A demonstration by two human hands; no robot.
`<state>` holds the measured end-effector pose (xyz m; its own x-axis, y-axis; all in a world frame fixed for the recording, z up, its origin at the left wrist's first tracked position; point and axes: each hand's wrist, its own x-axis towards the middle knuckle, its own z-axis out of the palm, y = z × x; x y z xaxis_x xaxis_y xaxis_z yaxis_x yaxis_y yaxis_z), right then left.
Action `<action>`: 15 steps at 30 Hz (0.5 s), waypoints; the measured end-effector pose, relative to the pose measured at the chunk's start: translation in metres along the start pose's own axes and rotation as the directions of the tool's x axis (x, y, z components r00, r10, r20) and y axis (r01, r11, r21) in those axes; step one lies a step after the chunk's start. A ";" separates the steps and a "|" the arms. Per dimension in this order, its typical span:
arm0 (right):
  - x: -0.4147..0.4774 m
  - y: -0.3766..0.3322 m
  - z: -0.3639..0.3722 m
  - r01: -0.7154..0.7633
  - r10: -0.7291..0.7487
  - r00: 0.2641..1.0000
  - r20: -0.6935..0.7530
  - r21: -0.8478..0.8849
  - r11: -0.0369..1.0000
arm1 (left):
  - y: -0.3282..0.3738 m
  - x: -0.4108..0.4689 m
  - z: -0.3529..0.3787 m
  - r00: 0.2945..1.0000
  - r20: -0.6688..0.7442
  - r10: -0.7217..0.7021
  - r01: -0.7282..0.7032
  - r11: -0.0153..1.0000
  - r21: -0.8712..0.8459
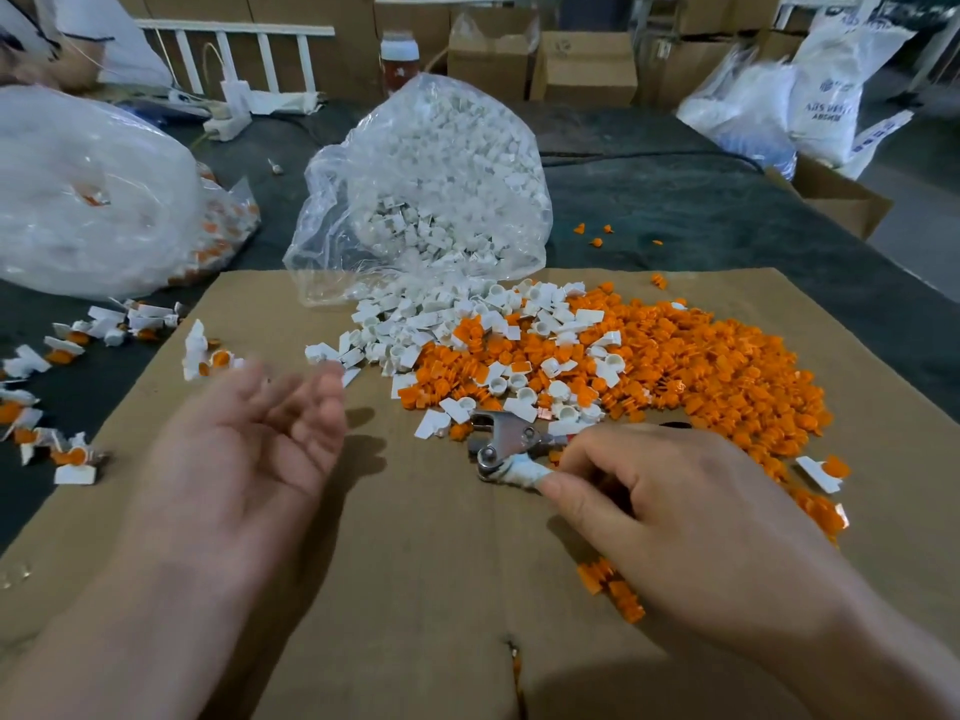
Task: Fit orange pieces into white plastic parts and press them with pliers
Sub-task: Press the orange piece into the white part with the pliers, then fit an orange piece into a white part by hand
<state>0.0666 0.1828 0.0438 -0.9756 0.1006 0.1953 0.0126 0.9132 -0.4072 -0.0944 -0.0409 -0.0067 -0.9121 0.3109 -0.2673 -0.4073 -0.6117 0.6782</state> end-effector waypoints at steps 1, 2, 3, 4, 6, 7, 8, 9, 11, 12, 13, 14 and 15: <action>0.000 0.001 0.000 0.000 0.000 1.000 -0.017 -0.011 1.000 | -0.009 -0.006 0.009 0.996 -0.030 0.079 -0.075 0.990 0.122; -0.001 0.001 -0.001 -0.003 0.002 1.000 -0.029 -0.019 1.000 | -0.017 -0.011 0.016 0.986 -0.053 0.156 -0.131 0.938 0.322; -0.001 0.002 -0.001 -0.010 0.010 0.999 -0.035 -0.022 1.000 | -0.023 -0.017 0.022 0.977 -0.030 0.209 -0.164 0.838 0.520; 0.000 0.003 -0.001 -0.017 0.016 0.999 -0.045 -0.024 1.000 | -0.030 -0.023 0.028 0.965 0.043 0.258 -0.217 0.699 0.681; -0.001 0.005 -0.004 -0.043 0.042 0.996 -0.077 -0.020 0.999 | -0.038 -0.033 0.031 0.937 0.212 0.279 -0.318 0.425 0.847; 0.000 0.006 -0.007 -0.064 0.063 0.993 -0.102 -0.007 0.998 | -0.039 -0.036 0.032 0.929 0.265 0.257 -0.339 0.305 0.890; -0.001 0.007 -0.011 -0.086 0.086 0.987 -0.133 0.004 0.996 | -0.041 -0.037 0.032 0.918 0.316 0.239 -0.363 0.191 0.912; -0.002 0.007 -0.016 -0.107 0.106 0.981 -0.164 0.003 0.994 | -0.042 -0.038 0.033 0.912 0.346 0.221 -0.379 0.126 0.917; -0.007 0.005 -0.029 -0.135 0.126 0.976 -0.180 -0.041 0.990 | -0.044 -0.038 0.034 0.910 0.361 0.206 -0.386 0.098 0.917; -0.010 0.003 -0.034 -0.144 0.132 0.980 -0.151 -0.073 0.987 | -0.044 -0.037 0.034 0.908 0.366 0.206 -0.390 0.092 0.916; -0.014 0.000 -0.039 -0.150 0.139 0.984 -0.107 -0.111 0.982 | -0.044 -0.037 0.034 0.903 0.377 0.205 -0.399 0.079 0.914; -0.018 -0.003 -0.041 -0.152 0.145 0.988 -0.059 -0.158 0.976 | -0.044 -0.037 0.034 0.901 0.385 0.202 -0.403 0.055 0.914; -0.023 -0.005 -0.041 -0.151 0.153 0.988 -0.009 -0.216 0.965 | -0.044 -0.037 0.035 0.898 0.392 0.200 -0.405 0.028 0.914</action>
<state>0.0985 0.1923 0.0782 -0.9601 0.2428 0.1389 0.2073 0.9509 -0.2299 -0.0405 -0.0003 -0.0030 -0.8818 0.4422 0.1641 0.4017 0.5217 0.7526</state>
